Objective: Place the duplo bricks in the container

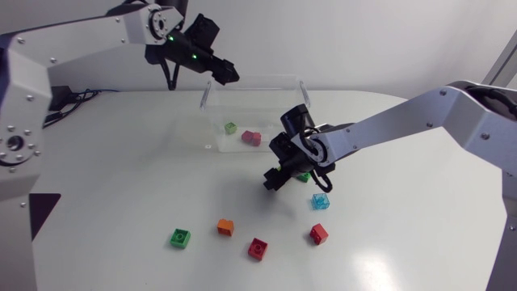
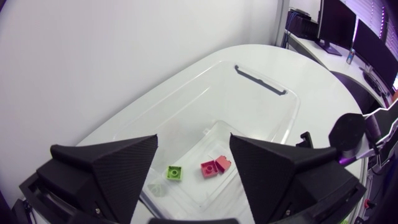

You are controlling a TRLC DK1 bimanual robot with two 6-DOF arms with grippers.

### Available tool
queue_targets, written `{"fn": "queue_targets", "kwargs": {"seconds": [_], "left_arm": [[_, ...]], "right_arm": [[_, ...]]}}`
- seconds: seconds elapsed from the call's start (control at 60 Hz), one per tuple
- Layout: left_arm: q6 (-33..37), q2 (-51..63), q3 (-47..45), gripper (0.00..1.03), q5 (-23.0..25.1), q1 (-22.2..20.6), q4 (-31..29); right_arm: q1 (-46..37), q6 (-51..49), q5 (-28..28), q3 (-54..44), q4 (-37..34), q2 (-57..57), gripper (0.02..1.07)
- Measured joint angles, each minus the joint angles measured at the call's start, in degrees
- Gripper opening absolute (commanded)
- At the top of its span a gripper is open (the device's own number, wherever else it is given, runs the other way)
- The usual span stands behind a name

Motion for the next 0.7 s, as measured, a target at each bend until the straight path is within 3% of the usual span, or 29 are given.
{"fn": "queue_targets", "kwargs": {"seconds": [0.017, 0.167, 0.417, 0.7], "left_arm": [[0.07, -1.18, -0.96, 0.82, 0.0, 0.15, -0.07], [3.34, -13.77, -11.15, 0.81, 0.42, 2.27, -1.75], [12.85, -30.56, -33.57, 0.81, 0.96, 5.57, -3.58], [18.08, -36.15, -53.64, 0.77, 1.29, 6.25, -1.03]], "right_arm": [[0.02, 0.0, 0.04, -0.07, 0.22, 0.0, 0.33], [0.48, -0.2, 0.44, -0.92, 0.77, -0.26, 0.26], [1.92, -0.2, 0.9, -6.84, 0.48, -8.04, 0.26], [1.92, -0.15, 3.04, -9.55, -4.28, -21.27, 0.26]]}}
